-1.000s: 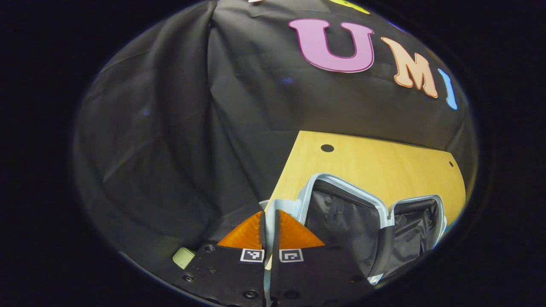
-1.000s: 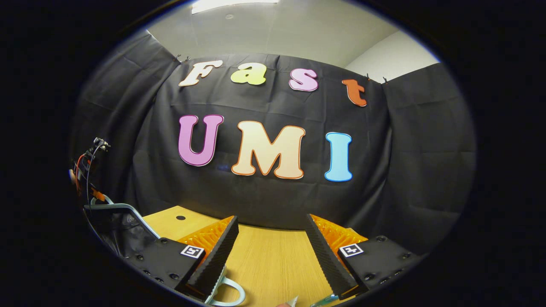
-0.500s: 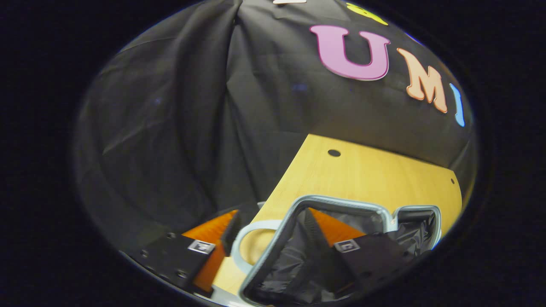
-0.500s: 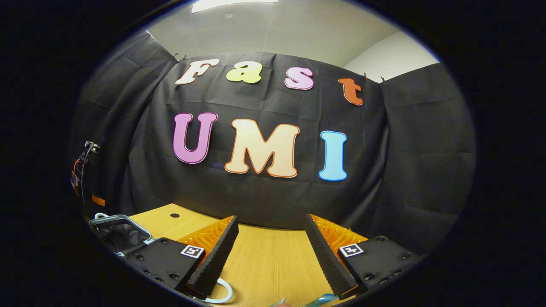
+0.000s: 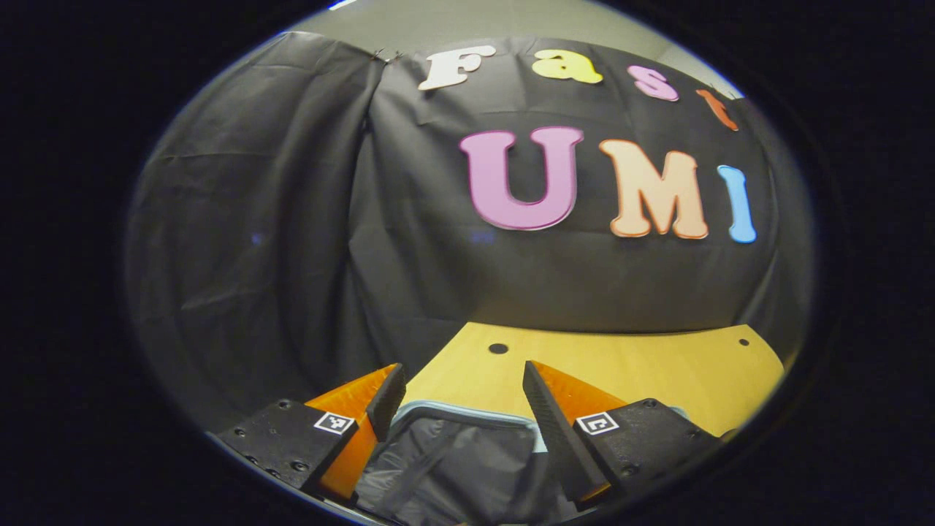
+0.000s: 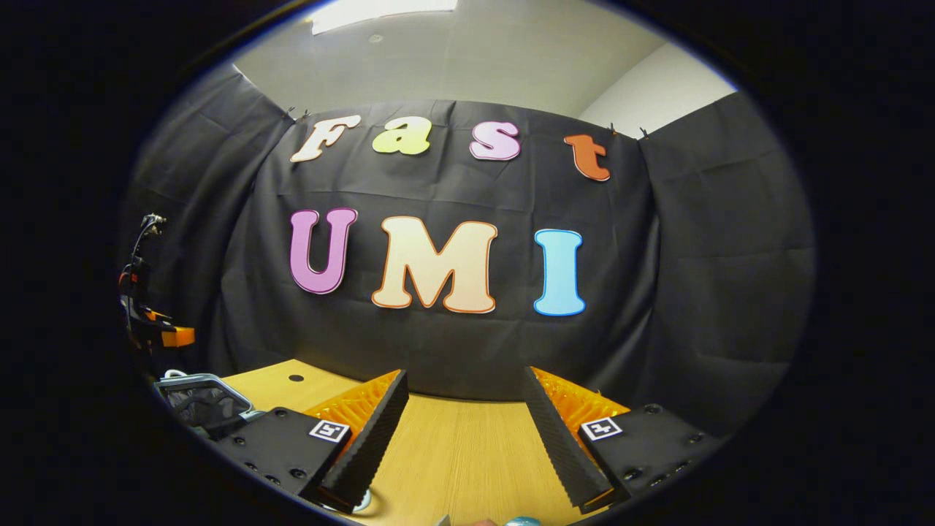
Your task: First open the suitcase, pack the skin care products into it, and then close the suitcase.
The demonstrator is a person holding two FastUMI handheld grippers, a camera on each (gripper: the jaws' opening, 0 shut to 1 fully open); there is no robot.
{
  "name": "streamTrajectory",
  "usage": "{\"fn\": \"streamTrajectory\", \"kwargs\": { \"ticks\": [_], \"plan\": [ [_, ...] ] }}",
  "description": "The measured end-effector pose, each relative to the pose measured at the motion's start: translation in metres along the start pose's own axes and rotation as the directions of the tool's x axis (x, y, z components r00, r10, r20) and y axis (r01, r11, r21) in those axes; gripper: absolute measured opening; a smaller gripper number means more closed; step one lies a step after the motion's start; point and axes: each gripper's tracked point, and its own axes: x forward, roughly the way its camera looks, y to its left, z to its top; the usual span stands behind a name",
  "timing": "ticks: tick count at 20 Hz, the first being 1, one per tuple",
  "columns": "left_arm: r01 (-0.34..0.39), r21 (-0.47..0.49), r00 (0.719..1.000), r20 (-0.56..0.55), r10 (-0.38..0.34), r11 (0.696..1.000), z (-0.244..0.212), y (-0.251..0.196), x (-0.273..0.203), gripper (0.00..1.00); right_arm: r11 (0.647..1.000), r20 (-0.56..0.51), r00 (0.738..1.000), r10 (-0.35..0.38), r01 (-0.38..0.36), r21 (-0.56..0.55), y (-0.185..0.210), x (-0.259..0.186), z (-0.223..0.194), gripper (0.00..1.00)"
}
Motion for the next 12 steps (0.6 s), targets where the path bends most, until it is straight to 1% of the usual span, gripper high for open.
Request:
{"fn": "streamTrajectory", "kwargs": {
  "ticks": [1, 4, 6, 8, 12],
  "plan": [
    [0.021, -0.009, 1.000, 0.012, -0.021, 1.000, 0.005, -0.018, -0.004, 0.92, 1.000, 0.001, 1.000, -0.002, 0.002, 0.005, -0.008, 0.000, 0.000, 0.99],
    [0.077, -0.020, 0.997, 0.032, -0.077, 0.997, 0.011, -0.070, -0.018, 0.95, 1.000, -0.002, 1.000, -0.002, 0.002, 0.026, -0.030, -0.003, -0.002, 0.99],
    [0.107, -0.027, 0.994, 0.042, -0.105, 0.994, 0.014, -0.098, -0.028, 0.95, 1.000, -0.004, 1.000, -0.007, 0.007, 0.030, -0.045, -0.004, -0.004, 0.99],
    [0.121, -0.032, 0.992, 0.050, -0.120, 0.992, 0.013, -0.123, -0.036, 0.96, 0.999, -0.005, 1.000, -0.009, 0.009, 0.037, -0.058, -0.007, -0.004, 0.99],
    [0.181, -0.048, 0.983, 0.018, -0.181, 0.982, 0.001, -0.177, -0.053, 0.96, 0.999, -0.011, 1.000, -0.009, 0.009, 0.045, -0.080, -0.010, -0.009, 0.99]
  ]
}}
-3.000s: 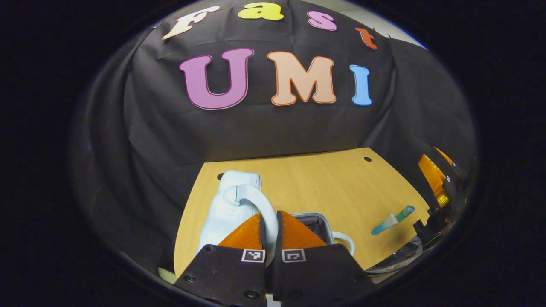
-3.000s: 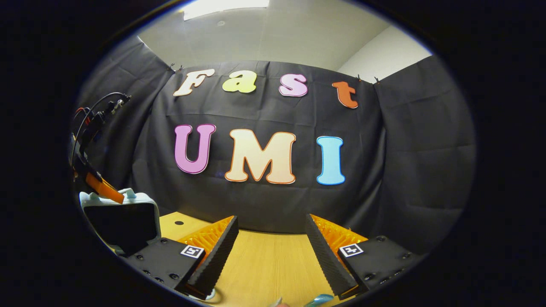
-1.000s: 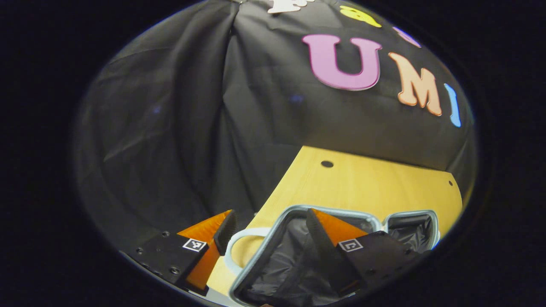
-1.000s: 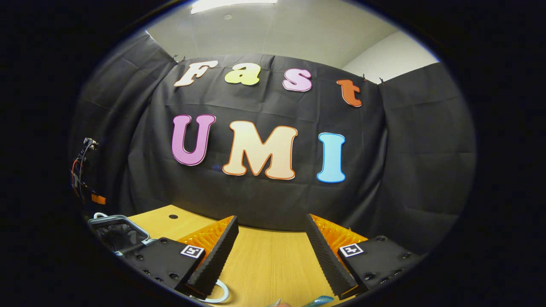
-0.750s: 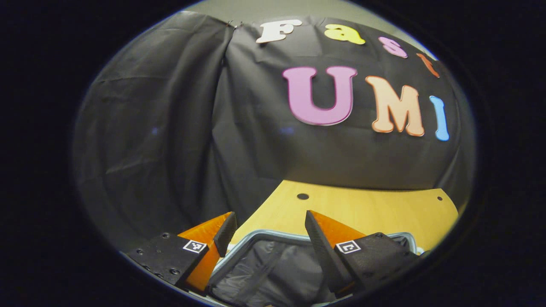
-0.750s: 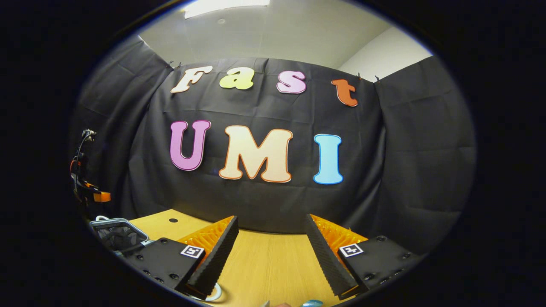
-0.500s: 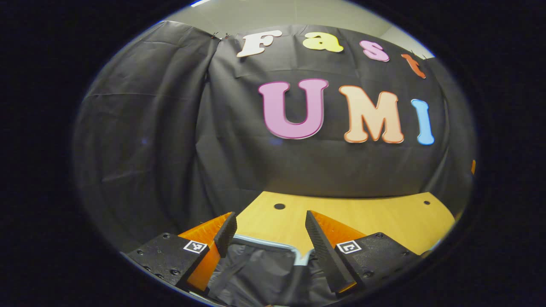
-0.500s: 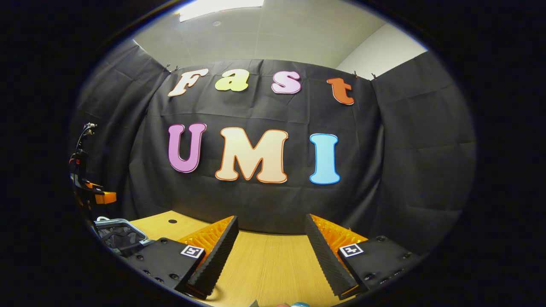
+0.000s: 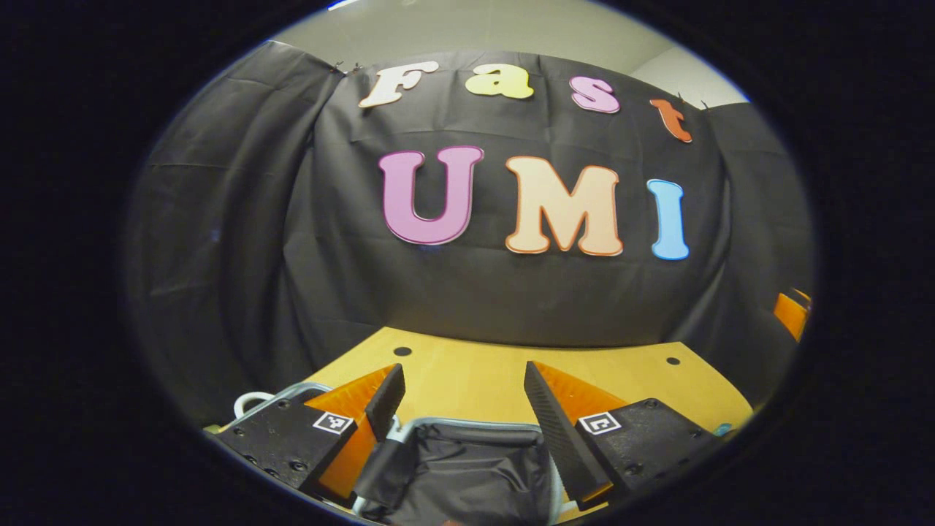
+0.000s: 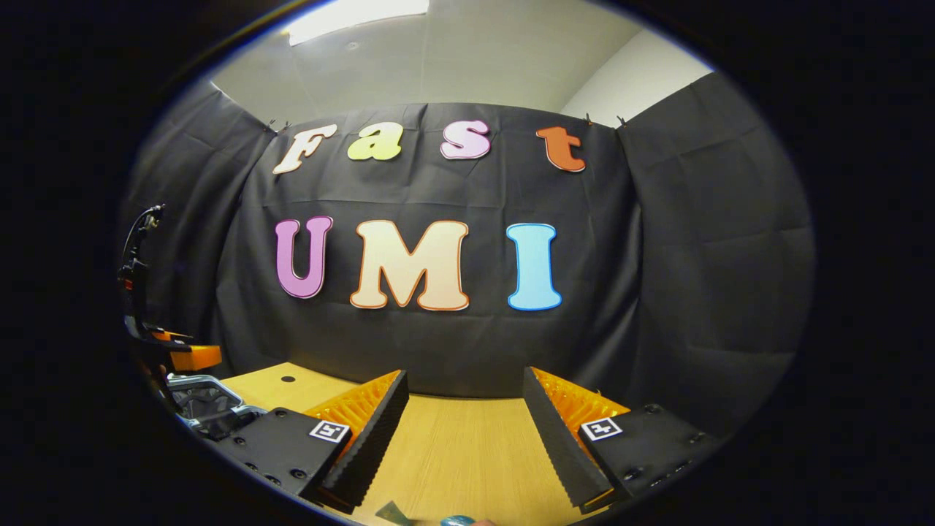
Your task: First open the suitcase, pack the skin care products into it, and then close the suitcase.
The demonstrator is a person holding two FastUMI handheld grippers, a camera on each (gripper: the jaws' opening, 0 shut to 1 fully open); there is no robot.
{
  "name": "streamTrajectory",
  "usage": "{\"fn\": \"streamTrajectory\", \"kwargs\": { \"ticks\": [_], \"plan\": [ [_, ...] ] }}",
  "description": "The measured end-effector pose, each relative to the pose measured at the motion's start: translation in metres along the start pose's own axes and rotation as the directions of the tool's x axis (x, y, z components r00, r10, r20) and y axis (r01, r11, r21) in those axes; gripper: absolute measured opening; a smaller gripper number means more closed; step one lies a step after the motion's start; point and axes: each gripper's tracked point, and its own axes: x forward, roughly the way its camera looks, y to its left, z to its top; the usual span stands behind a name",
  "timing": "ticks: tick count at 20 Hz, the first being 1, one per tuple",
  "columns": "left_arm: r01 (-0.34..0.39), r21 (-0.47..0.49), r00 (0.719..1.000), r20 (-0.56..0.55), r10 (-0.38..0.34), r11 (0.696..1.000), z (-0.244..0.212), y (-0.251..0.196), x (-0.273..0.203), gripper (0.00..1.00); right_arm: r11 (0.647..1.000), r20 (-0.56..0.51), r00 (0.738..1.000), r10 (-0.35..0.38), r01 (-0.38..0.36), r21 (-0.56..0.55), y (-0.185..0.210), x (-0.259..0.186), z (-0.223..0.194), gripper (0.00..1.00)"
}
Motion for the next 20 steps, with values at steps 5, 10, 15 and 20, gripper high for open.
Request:
{"fn": "streamTrajectory", "kwargs": {
  "ticks": [5, 10, 15, 20],
  "plan": [
    [0.089, 0.014, 0.995, -0.045, -0.088, 0.996, -0.020, -0.066, -0.009, 0.96, 1.000, -0.017, 1.000, 0.016, -0.016, 0.004, -0.018, -0.004, -0.007, 0.99],
    [0.188, 0.025, 0.977, -0.103, -0.184, 0.982, -0.048, -0.129, -0.020, 0.96, 0.999, -0.034, 0.999, 0.037, -0.037, -0.005, -0.035, -0.011, -0.014, 0.99],
    [0.262, 0.010, 0.950, -0.178, -0.256, 0.965, -0.083, -0.178, -0.032, 0.96, 0.998, -0.056, 0.997, 0.054, -0.054, -0.012, -0.051, -0.020, -0.022, 0.99],
    [0.320, -0.020, 0.918, -0.242, -0.315, 0.947, -0.114, -0.215, -0.047, 0.96, 0.998, -0.069, 0.996, 0.061, -0.062, -0.013, -0.067, -0.032, -0.027, 0.99]
  ]
}}
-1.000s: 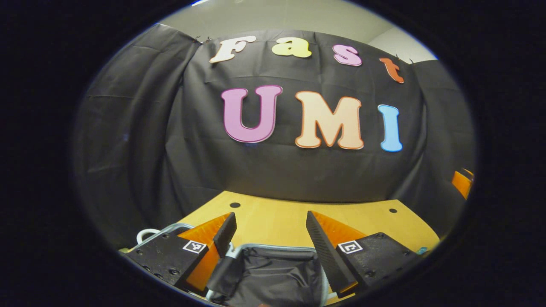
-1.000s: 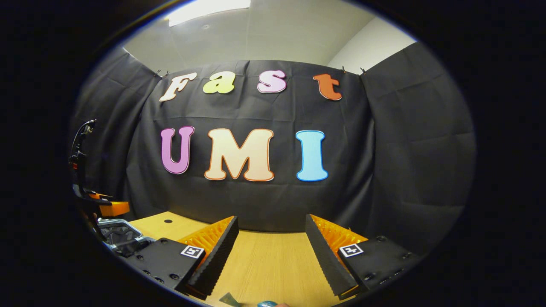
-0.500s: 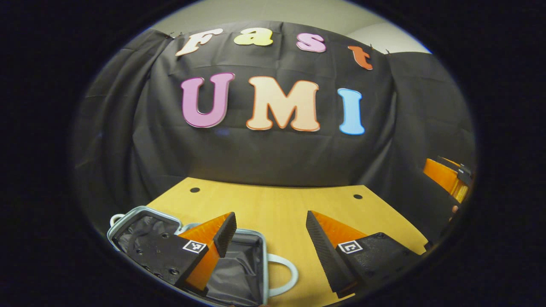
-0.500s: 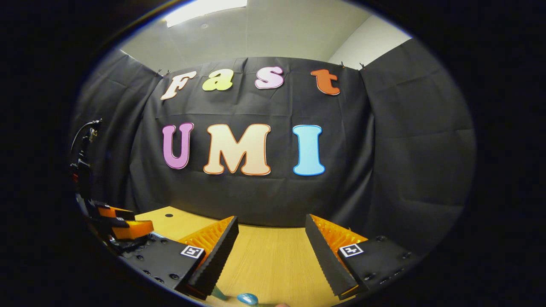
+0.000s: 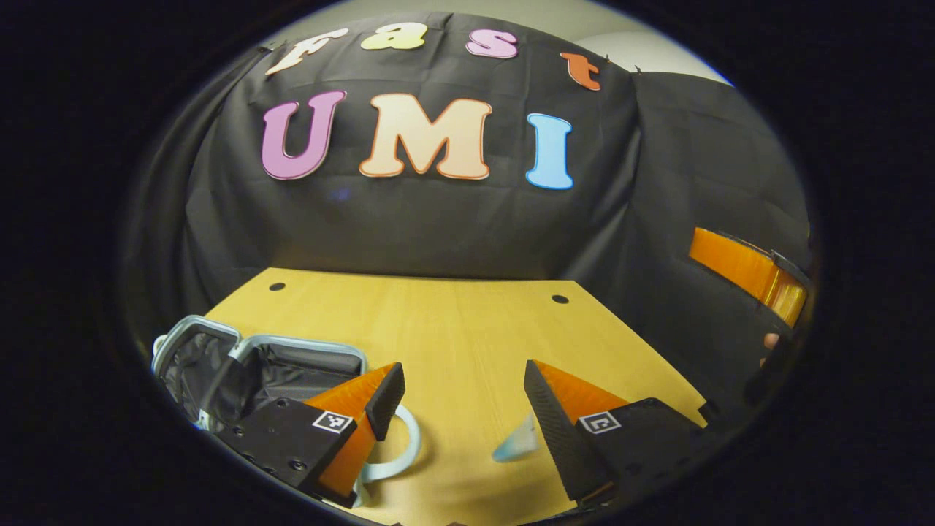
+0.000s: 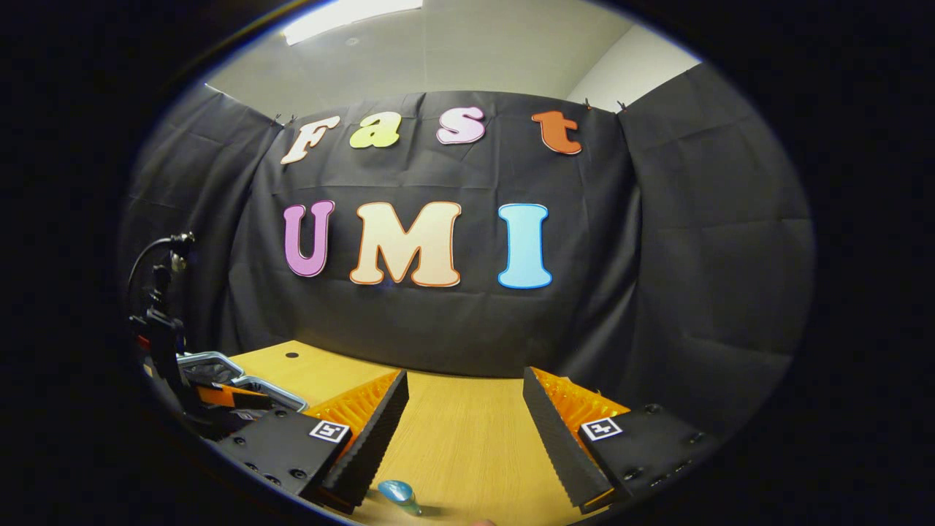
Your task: First open the suitcase, pack the skin care products into it, and then close the suitcase.
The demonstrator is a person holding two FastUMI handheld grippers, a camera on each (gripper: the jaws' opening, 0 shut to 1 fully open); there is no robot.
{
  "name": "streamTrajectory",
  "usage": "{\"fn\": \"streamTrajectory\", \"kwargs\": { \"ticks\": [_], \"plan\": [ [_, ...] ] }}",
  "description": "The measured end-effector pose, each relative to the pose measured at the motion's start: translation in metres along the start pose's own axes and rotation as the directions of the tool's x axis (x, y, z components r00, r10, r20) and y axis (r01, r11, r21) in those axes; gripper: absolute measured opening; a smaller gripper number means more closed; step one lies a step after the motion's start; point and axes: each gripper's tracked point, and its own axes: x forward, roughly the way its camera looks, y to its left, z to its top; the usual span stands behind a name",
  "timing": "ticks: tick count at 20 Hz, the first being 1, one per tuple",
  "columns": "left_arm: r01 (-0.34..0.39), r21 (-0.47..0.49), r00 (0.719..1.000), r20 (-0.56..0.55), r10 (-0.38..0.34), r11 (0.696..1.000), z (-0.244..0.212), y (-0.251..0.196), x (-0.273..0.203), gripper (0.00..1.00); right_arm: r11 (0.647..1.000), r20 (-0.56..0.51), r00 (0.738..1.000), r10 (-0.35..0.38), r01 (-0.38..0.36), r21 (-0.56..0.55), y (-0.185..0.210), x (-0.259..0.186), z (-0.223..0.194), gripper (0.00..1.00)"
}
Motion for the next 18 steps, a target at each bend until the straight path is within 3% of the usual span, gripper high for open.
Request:
{"fn": "streamTrajectory", "kwargs": {
  "ticks": [11, 13, 16, 18],
  "plan": [
    [0.084, -0.022, 0.981, -0.175, -0.087, 0.996, -0.090, -0.044, 0.031, 0.95, 0.999, -0.029, 0.999, -0.016, 0.015, -0.031, -0.032, -0.022, -0.011, 0.99],
    [0.087, -0.027, 0.975, -0.203, -0.091, 0.996, -0.104, -0.043, 0.039, 0.87, 0.999, -0.036, 0.999, -0.016, 0.015, -0.045, -0.036, -0.026, -0.013, 0.99],
    [0.089, -0.042, 0.967, -0.238, -0.096, 0.995, -0.124, -0.044, 0.048, 0.82, 0.999, -0.047, 0.999, -0.013, 0.011, -0.052, -0.035, -0.024, -0.020, 0.99],
    [0.078, -0.038, 0.962, -0.260, -0.086, 0.996, -0.136, -0.041, 0.051, 0.67, 0.999, -0.055, 0.998, 0.002, -0.004, -0.051, -0.030, -0.023, -0.024, 0.99]
  ]
}}
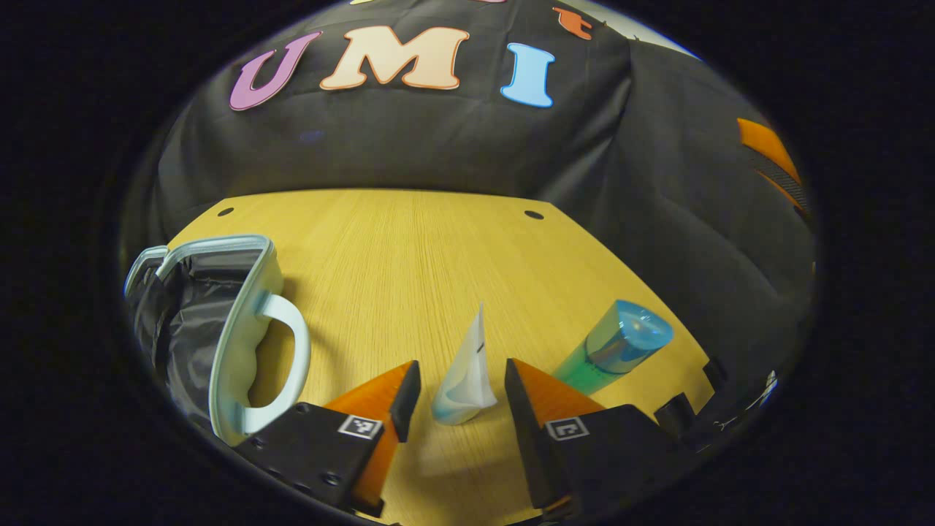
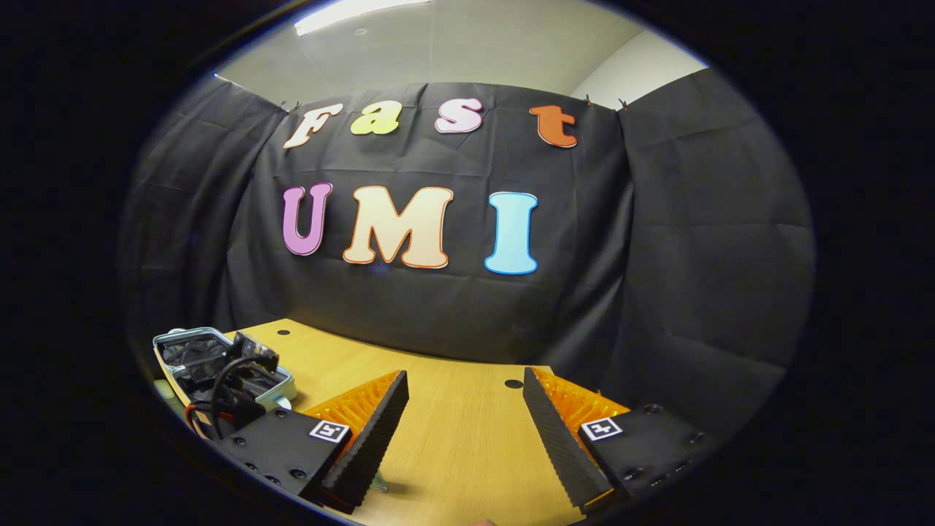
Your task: First open the suitcase, pack the skin care products into it, and then close the suitcase.
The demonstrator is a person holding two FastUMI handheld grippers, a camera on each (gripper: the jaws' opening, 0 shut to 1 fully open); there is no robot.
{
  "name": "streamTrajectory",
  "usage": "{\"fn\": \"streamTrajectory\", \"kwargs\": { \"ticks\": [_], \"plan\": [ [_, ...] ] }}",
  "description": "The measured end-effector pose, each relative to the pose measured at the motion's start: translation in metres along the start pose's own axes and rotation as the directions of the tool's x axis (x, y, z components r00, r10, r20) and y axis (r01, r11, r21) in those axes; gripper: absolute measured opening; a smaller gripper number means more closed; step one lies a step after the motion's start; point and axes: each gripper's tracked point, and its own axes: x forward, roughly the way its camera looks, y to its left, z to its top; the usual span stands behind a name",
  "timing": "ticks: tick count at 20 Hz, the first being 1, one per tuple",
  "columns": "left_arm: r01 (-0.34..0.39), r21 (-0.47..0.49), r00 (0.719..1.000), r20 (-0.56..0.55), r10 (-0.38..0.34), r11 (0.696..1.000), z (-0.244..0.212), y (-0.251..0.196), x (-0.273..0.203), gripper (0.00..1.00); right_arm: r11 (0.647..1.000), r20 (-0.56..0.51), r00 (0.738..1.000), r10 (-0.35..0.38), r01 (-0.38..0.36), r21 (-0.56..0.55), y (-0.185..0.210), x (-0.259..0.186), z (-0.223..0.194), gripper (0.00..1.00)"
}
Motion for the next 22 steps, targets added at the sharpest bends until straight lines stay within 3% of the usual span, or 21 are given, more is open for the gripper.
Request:
{"fn": "streamTrajectory", "kwargs": {
  "ticks": [1, 3, 5, 9, 15, 22],
  "plan": [
    [-0.016, 0.003, 1.000, -0.011, 0.016, 1.000, -0.005, 0.003, 0.002, 0.54, 1.000, 0.000, 1.000, 0.013, -0.013, 0.001, 0.004, 0.000, -0.001, 0.99],
    [0.017, -0.012, 1.000, -0.002, -0.017, 1.000, 0.001, -0.004, 0.001, 0.29, 0.999, -0.008, 0.999, 0.049, -0.049, 0.002, 0.016, 0.002, -0.008, 0.99],
    [0.031, -0.023, 0.999, 0.008, -0.031, 0.999, 0.010, -0.006, -0.009, 0.20, 0.996, -0.022, 0.996, 0.086, -0.086, 0.010, 0.028, 0.005, -0.018, 0.99],
    [0.002, 0.013, 0.999, 0.052, -0.003, 1.000, 0.042, 0.000, -0.034, 0.20, 0.988, -0.073, 0.986, 0.153, -0.151, 0.030, 0.054, 0.011, -0.046, 1.00],
    [-0.056, -0.026, 0.992, 0.109, 0.058, 0.998, 0.079, 0.019, -0.073, 0.20, 0.970, -0.175, 0.955, 0.241, -0.243, 0.011, 0.088, 0.012, -0.107, 0.99],
    [-0.137, -0.041, 0.982, 0.129, 0.141, 0.990, 0.089, 0.041, -0.107, 0.20, 0.945, -0.284, 0.909, 0.306, -0.326, -0.023, 0.112, 0.007, -0.179, 0.99]
  ]
}}
